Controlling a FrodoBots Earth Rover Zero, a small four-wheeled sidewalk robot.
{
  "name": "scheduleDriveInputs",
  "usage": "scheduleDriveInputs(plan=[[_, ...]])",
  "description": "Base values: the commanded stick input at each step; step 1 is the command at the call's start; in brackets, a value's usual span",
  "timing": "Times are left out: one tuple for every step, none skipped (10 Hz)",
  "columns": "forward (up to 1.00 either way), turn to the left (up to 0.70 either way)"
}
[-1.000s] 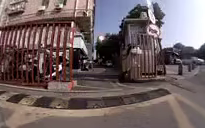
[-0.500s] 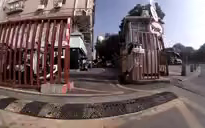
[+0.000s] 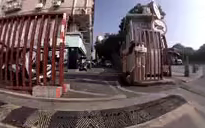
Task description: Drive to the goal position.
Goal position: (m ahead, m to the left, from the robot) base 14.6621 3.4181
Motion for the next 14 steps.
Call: scheduleDriveInputs(plan=[[0.45,0.0],[0.45,0.0],[0.45,0.0],[0.45,0.0],[0.45,0.0],[0.45,0.0],[0.45,0.0],[0.45,0.0],[0.45,0.0],[0.45,0.0],[0.45,0.0],[0.45,0.0],[0.45,0.0],[0.45,0.0]])
